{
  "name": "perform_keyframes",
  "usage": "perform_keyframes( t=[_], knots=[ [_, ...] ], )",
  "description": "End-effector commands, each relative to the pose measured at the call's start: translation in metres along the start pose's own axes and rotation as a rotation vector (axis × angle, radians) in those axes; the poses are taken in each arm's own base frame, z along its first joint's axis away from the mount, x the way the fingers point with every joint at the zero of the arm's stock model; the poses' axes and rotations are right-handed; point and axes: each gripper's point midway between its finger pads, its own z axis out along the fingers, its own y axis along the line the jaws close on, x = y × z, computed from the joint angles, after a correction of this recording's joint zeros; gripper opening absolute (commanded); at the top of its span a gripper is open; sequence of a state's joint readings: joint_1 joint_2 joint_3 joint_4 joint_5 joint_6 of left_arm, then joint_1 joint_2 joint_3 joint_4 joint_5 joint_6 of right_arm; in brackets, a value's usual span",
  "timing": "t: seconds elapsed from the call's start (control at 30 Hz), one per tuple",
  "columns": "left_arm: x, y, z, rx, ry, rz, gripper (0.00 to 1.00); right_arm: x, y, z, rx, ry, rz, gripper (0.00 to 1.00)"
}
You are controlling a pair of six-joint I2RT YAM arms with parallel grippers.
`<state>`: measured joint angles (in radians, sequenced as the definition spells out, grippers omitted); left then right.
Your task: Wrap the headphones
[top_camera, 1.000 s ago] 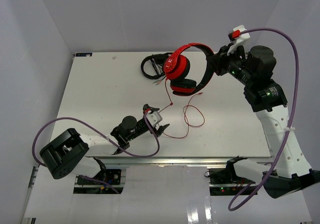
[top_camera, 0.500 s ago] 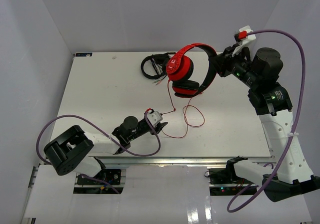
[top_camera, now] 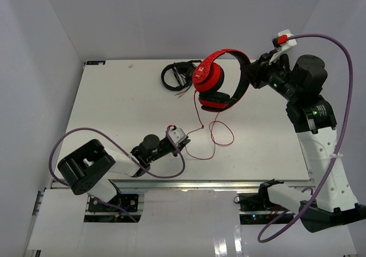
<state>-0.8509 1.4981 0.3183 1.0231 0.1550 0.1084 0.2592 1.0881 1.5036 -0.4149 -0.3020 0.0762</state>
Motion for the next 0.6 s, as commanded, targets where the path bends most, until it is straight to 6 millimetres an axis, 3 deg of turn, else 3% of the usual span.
perform_keyframes(
  t=[0.0, 0.13, 0.3, 0.33, 0.57],
  knots=[
    [-0.015, -0.007, -0.002, 0.04, -0.048, -0.026, 0.19, -0.037, 0.008, -0.012, -0.01, -0.117, 0.004, 0.08],
    [-0.019, -0.014, -0.004, 0.073, -0.043, -0.056, 0.0, -0.034, 0.004, -0.01, -0.002, -0.109, 0.02, 0.08],
    [-0.038, -0.026, -0.008, 0.11, -0.052, -0.12, 0.0, -0.025, -0.017, -0.005, 0.089, -0.092, 0.006, 0.08],
    [-0.029, -0.031, -0.009, 0.123, 0.007, -0.14, 0.0, -0.023, -0.029, -0.004, 0.155, -0.089, 0.006, 0.08],
    [-0.019, -0.071, -0.006, 0.239, 0.277, -0.303, 0.0, 0.006, -0.075, 0.005, 0.383, -0.046, 0.071, 0.08]
  ],
)
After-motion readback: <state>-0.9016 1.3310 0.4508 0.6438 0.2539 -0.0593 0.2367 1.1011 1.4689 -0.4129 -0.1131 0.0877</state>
